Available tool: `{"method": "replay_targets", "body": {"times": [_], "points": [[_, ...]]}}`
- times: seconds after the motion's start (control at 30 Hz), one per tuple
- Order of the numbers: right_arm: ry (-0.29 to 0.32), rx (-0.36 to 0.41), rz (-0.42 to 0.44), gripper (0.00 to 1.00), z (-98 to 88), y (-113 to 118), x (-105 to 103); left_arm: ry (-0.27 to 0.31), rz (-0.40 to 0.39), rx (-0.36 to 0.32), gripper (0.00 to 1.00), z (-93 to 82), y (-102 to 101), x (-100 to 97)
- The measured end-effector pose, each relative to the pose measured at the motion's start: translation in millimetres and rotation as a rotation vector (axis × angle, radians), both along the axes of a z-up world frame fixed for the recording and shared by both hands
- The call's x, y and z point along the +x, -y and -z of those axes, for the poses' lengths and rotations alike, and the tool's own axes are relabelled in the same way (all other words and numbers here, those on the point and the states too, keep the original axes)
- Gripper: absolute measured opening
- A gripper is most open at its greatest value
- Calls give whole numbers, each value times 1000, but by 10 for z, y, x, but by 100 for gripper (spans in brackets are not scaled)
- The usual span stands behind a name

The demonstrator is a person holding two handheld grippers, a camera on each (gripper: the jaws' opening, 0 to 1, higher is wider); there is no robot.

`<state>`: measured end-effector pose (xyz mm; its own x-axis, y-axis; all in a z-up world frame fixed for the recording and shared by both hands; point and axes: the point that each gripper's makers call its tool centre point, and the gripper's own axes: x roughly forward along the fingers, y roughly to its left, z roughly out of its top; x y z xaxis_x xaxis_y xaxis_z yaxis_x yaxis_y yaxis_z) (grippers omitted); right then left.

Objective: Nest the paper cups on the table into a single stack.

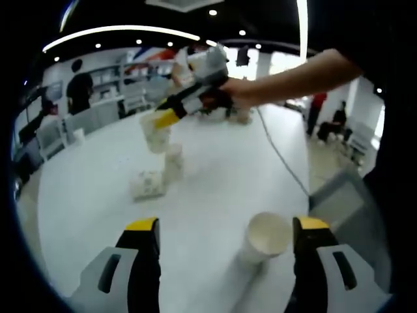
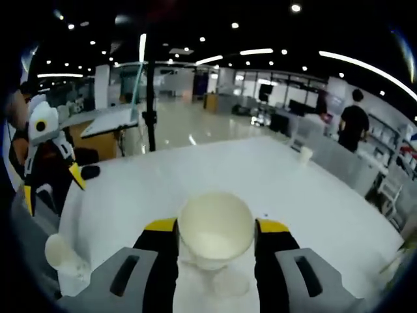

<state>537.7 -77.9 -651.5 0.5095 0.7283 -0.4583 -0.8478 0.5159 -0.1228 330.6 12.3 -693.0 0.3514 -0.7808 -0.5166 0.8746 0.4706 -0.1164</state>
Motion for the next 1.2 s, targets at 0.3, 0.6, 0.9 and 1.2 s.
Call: {"method": "replay_targets", "body": {"times": [0.3,0.6,0.9,1.2], "points": [[27,50,-10,42,-274,113,-326,30,14,-15,87,-58,37,-40],[34,90,-21,41,-522,128,-727,66,23,-34,91,-145,45,-116],[47,123,-50,41,-702,60,-1069,79,39,-53,98,-179,24,-207],[65,171,-86,41,-889,-33,-1360,97,53,-63,99,-202,4,-249]]}}
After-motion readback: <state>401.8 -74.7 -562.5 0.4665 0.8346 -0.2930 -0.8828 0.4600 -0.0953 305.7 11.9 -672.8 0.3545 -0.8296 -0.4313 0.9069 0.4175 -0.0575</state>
